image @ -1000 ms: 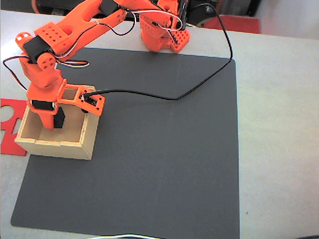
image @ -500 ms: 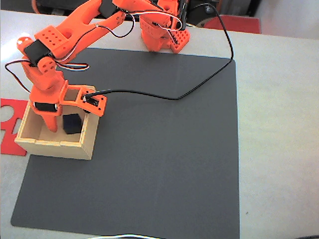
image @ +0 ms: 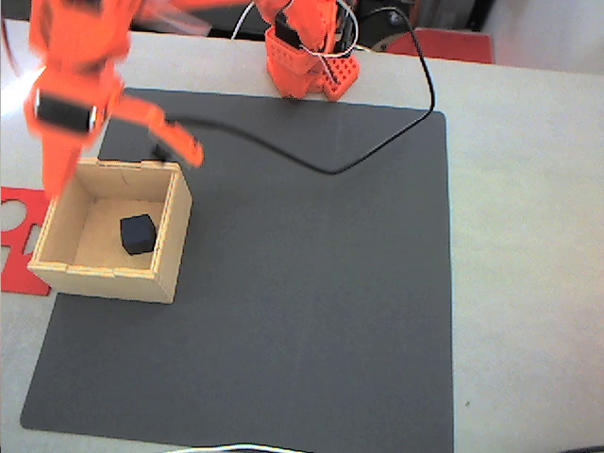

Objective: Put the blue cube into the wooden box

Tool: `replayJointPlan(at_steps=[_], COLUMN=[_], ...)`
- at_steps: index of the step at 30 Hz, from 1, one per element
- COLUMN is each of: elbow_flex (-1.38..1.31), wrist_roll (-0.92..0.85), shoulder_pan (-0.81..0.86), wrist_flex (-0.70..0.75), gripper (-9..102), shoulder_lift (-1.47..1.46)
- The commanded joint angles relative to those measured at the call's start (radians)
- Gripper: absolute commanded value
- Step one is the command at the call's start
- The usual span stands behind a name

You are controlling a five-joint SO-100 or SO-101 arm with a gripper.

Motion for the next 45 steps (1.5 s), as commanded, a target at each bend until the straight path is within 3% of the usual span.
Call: replayJointPlan(at_steps=[1, 6, 13, 19, 28, 32, 45], elbow_flex=[-0.037, 0.060, 0.508, 0.684, 1.355, 1.574, 1.988], wrist_roll=[0.048, 0.130, 0.215, 0.213, 0.052, 0.026, 0.160], shoulder_pan=[-0.038, -0.178, -0.586, -0.724, -0.707, -0.707, -0.655], wrist_flex=[0.040, 0.173, 0.152, 0.097, -0.301, -0.376, -0.512], gripper=[0, 0, 0, 0, 0, 0, 0], shoulder_lift=[0.204, 0.465, 0.977, 1.160, 1.744, 1.965, 1.971])
